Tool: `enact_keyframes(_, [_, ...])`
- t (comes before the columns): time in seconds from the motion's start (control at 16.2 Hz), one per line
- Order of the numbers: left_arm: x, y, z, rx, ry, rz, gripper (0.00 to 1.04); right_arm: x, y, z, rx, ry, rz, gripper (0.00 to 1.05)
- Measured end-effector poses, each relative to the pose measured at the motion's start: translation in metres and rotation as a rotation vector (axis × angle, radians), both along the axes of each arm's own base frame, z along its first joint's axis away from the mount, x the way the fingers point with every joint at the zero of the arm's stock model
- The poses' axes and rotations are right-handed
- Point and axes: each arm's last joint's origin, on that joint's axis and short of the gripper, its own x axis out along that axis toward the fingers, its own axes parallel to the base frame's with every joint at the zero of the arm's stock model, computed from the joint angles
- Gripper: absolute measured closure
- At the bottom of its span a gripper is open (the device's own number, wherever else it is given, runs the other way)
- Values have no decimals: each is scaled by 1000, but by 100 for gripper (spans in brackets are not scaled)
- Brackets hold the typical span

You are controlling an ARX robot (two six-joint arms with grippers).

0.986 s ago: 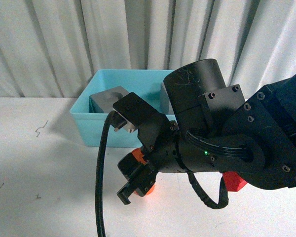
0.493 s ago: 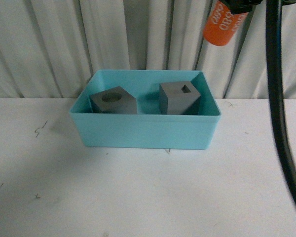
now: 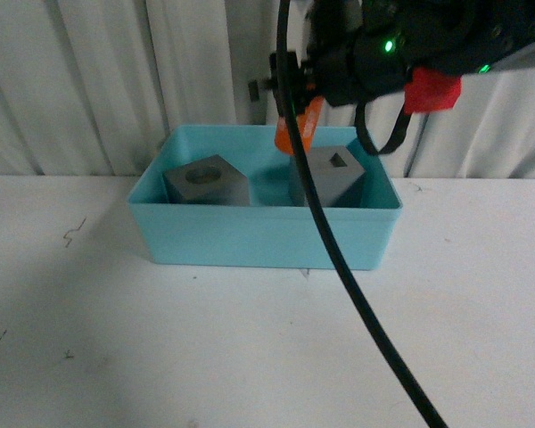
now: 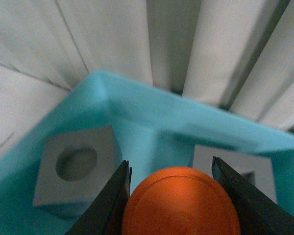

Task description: Place gray and orange parts in blue box

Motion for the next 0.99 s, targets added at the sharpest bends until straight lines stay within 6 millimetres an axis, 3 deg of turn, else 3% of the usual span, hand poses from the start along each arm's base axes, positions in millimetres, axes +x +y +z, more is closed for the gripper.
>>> enact_keyframes(0.18, [0, 0, 0, 0, 0, 0, 7, 8, 11, -38, -19, 105, -27, 58])
enact_keyframes(0.49, [0, 0, 0, 0, 0, 0, 7, 17, 32, -38, 1, 113, -18, 58])
enact_keyframes(0.8, [0, 0, 0, 0, 0, 0, 7, 25, 38, -75, -47, 203, -39, 58])
enact_keyframes(0.99, [0, 0, 0, 0, 0, 0, 7, 28, 40, -76, -52, 210, -46, 58])
